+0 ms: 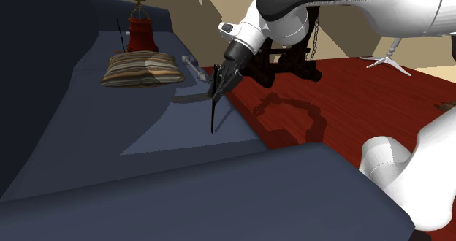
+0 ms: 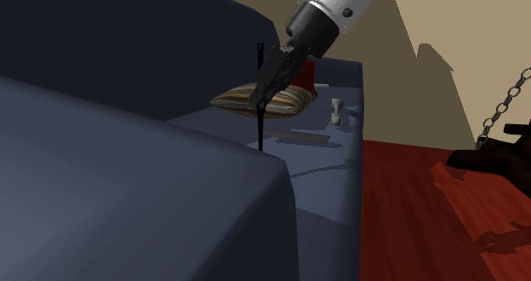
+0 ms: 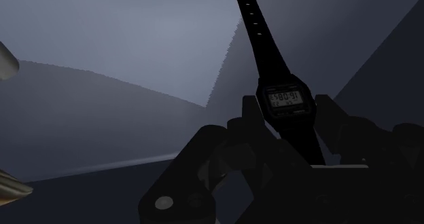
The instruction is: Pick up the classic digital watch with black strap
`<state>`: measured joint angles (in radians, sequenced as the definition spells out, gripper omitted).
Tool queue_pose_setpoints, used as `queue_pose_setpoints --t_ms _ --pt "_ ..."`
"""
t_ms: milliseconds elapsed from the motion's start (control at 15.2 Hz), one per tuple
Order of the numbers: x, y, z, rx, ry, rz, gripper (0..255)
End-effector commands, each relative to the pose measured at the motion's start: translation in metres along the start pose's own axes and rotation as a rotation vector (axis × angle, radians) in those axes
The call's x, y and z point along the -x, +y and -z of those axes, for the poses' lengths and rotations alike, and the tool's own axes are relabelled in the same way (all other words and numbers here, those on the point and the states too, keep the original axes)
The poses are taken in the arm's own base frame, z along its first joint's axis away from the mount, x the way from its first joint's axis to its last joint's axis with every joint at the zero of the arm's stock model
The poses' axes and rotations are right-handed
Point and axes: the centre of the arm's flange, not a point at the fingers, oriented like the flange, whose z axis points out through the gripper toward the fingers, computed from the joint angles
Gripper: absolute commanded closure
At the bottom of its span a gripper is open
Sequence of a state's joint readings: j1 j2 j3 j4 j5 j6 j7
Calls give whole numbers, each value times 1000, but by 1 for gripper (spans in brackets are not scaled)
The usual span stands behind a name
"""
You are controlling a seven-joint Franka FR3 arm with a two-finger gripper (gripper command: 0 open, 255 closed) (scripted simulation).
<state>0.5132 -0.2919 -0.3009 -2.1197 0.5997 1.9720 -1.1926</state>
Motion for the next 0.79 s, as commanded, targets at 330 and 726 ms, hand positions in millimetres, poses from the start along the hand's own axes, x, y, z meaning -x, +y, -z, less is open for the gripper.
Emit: queue_pose_setpoints --t_ms 330,726 --pt "-20 -7 27 -1 -1 0 255" --pt "-39 -12 52 -1 -1 0 255"
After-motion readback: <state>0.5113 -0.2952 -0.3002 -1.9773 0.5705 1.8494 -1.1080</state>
